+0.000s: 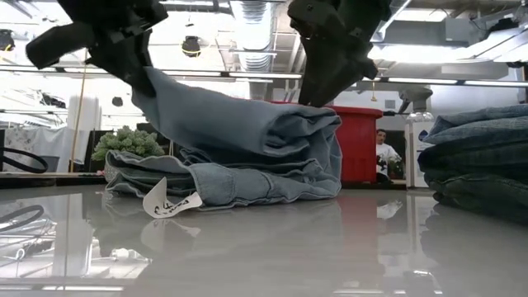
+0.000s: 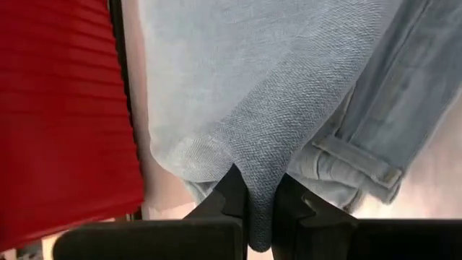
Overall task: Fold Laundry from Bin
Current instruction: Fold the light blue denim pants
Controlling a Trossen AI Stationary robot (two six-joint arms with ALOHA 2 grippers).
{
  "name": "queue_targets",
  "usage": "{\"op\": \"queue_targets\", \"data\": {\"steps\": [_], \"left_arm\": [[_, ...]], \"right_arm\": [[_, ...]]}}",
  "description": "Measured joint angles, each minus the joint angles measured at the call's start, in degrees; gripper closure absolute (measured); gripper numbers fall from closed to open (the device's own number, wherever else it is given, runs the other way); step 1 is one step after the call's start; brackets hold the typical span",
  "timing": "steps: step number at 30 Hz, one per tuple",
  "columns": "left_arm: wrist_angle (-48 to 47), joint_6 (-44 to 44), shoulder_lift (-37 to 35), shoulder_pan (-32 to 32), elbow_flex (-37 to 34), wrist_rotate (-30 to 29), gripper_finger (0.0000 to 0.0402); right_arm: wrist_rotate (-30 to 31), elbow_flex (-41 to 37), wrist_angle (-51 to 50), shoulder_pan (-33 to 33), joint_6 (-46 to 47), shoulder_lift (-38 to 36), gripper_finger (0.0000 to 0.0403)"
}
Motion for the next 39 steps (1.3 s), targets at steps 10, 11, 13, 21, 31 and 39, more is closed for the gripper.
{"op": "queue_targets", "data": {"steps": [10, 11, 13, 21, 31, 39], "left_arm": [[3.70, -3.50, -1.28, -0.50, -7.20, 3.18, 0.0394], [4.12, -3.38, -1.28, -0.52, -7.45, 3.12, 0.0394], [5.04, -3.16, -1.28, -0.52, -7.91, 3.19, 0.0394], [5.55, -2.19, -1.28, -0.52, -8.45, 4.17, 0.0394], [6.09, -2.45, -1.26, -0.52, -8.45, 4.26, 0.0375], [-0.29, -4.07, -1.70, -0.55, -7.31, 1.73, 0.0373]], "right_arm": [[5.68, 0.00, 1.75, -0.77, 0.37, -2.00, 0.0233], [6.67, 0.00, 2.15, -1.46, 0.38, -2.14, 0.0233], [7.55, 0.00, 4.31, -3.38, 0.73, -2.19, 0.0233], [7.16, -0.02, 12.10, -11.45, -4.30, 0.14, 0.0233], [3.99, -0.02, 11.29, -9.91, -1.04, 9.76, 0.0234], [2.97, 0.12, 9.40, -8.24, 0.32, 15.36, 0.0245]]}}
